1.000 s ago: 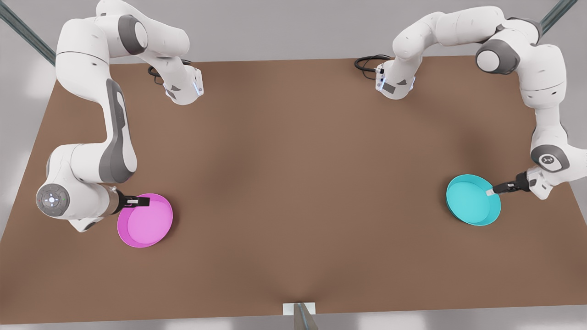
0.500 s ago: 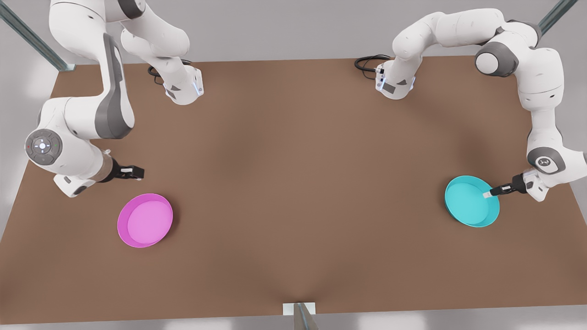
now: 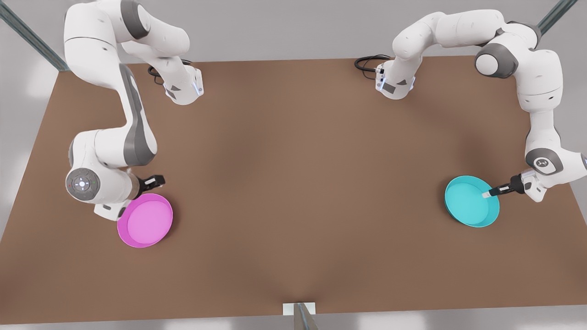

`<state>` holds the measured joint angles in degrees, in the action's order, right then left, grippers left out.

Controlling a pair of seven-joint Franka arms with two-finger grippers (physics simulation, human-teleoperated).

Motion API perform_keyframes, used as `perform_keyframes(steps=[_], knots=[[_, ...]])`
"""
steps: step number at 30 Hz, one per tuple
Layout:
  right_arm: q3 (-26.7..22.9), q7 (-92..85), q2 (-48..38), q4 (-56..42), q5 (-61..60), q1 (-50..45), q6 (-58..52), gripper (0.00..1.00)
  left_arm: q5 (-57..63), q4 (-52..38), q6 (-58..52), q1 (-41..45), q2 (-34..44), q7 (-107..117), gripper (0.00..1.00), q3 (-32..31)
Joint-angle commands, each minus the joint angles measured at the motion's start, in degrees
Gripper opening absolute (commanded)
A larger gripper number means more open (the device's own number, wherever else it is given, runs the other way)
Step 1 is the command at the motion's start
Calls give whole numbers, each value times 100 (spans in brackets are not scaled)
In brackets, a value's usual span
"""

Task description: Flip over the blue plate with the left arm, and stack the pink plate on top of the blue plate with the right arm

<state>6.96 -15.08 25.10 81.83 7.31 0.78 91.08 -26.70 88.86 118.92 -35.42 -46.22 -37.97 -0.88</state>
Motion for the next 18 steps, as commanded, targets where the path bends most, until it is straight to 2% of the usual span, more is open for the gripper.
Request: perform_keyframes(steps=[1,3,5,6,8,11,18], knots=[[-10,-48,39,-53,43,53,24,100,-2,0,0,0,-1,0,38,0],[-10,-31,48,-203,8,97,94,100,-2,0,0,0,-19,0,37,0],[-19,285,232,-133,-186,685,68,100,-2,0,0,0,-37,0,36,0],[-19,988,452,-133,-475,1072,86,100,-2,0,0,0,-37,0,36,0],[-19,1016,830,-88,-1021,1635,138,100,-2,0,0,0,-37,0,35,0],[-28,981,1058,-53,-801,1794,718,100,6,0,0,0,-37,0,33,0],[-28,980,1568,-89,-862,1996,1254,100,6,0,0,0,-37,0,30,0]])
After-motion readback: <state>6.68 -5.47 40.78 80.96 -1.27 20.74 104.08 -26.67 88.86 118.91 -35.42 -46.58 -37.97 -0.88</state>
